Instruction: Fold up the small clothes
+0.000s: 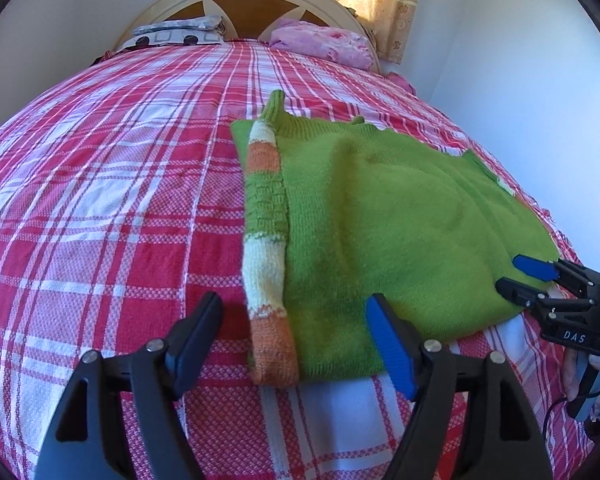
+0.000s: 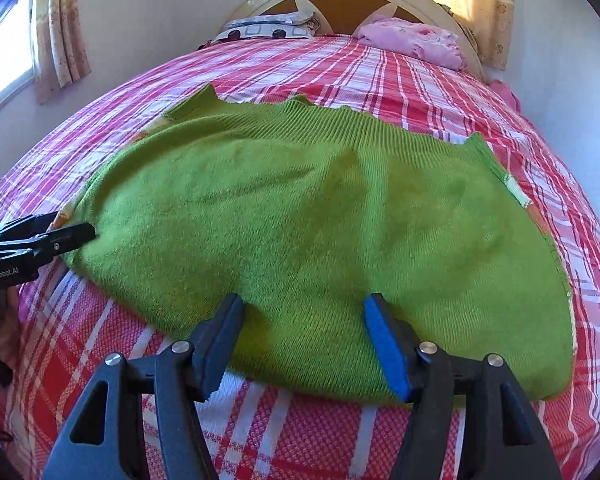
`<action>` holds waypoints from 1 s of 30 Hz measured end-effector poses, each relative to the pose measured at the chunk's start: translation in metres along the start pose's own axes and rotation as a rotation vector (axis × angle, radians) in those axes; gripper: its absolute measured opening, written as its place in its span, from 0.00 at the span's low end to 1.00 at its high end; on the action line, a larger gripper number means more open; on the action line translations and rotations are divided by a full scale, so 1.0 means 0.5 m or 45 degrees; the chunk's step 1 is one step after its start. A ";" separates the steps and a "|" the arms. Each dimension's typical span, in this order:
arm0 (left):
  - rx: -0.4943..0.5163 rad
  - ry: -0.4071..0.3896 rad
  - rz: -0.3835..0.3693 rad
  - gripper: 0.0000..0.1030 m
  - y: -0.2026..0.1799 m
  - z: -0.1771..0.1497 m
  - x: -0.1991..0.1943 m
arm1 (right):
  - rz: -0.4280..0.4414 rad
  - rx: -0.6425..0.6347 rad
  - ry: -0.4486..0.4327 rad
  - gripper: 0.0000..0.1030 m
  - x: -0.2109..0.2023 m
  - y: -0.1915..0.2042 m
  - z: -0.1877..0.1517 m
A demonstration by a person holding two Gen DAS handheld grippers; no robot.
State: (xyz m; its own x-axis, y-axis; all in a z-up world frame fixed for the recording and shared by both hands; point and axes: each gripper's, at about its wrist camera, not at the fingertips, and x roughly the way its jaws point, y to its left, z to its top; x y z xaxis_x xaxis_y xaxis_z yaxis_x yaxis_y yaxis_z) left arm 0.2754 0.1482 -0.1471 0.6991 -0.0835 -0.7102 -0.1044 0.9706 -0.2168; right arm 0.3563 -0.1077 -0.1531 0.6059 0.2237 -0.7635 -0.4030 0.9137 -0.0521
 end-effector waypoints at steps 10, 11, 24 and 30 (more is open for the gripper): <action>-0.117 -0.056 -0.049 0.75 0.066 -0.007 -0.057 | -0.030 -0.032 -0.001 0.64 -0.011 0.006 -0.012; -0.127 -0.072 -0.017 0.75 0.082 -0.002 -0.064 | -0.043 -0.042 0.002 0.64 -0.012 0.008 -0.011; -0.275 -0.086 0.058 0.91 0.172 -0.001 -0.057 | -0.046 -0.379 -0.105 0.64 -0.065 0.171 0.002; -0.307 -0.083 -0.003 0.95 0.190 -0.003 -0.056 | -0.072 -0.725 -0.175 0.64 -0.055 0.331 0.004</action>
State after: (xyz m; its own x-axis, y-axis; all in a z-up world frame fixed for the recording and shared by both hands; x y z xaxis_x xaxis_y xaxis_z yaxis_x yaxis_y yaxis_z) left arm 0.2450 0.2423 -0.1489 0.7428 -0.0636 -0.6665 -0.2627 0.8880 -0.3775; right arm 0.2743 0.0380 -0.1393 0.7051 0.2565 -0.6611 -0.6495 0.6077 -0.4570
